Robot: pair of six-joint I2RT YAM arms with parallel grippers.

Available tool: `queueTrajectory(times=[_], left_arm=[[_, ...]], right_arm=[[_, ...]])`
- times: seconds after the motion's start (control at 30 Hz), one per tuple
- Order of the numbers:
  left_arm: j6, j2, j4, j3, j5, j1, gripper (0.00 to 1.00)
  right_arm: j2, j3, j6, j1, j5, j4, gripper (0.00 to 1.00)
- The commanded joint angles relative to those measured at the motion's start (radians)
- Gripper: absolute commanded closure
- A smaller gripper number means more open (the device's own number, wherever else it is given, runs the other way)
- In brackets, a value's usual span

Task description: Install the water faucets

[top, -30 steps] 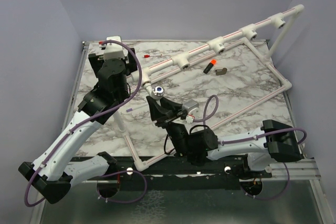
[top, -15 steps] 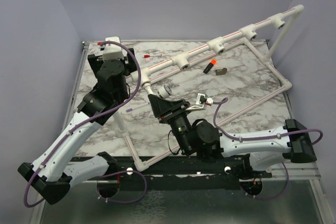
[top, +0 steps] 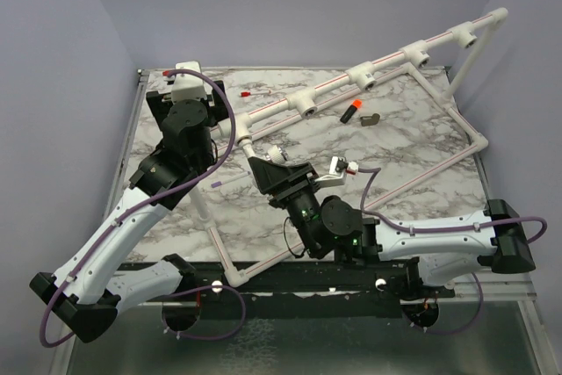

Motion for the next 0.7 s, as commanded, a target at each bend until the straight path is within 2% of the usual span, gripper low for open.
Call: queueTrajectory(times=[0.0,0.07,0.23,0.5,0.67], left_arm=[[0.016,0.003,-0.088,-0.036,0.011,-0.014,0.01],[0.017,0.008,-0.091,-0.030,0.010,-0.014,0.01],[0.018,0.012,-0.097,-0.020,0.004,-0.014,0.01],[0.029,0.014,-0.100,-0.014,-0.012,-0.013,0.01],[0.037,0.015,-0.097,-0.012,-0.023,-0.014,0.01]], right_arm=[[-0.016,-0.041,-0.129,-0.003,0.001,0.009,0.44],[-0.021,-0.061,-0.214,-0.003,-0.016,0.077,0.38],[-0.059,-0.074,-0.352,-0.003,-0.064,0.103,0.29],[-0.169,-0.126,-0.616,-0.003,-0.192,0.099,0.29],[-0.227,-0.101,-0.837,-0.003,-0.280,-0.012,0.29]])
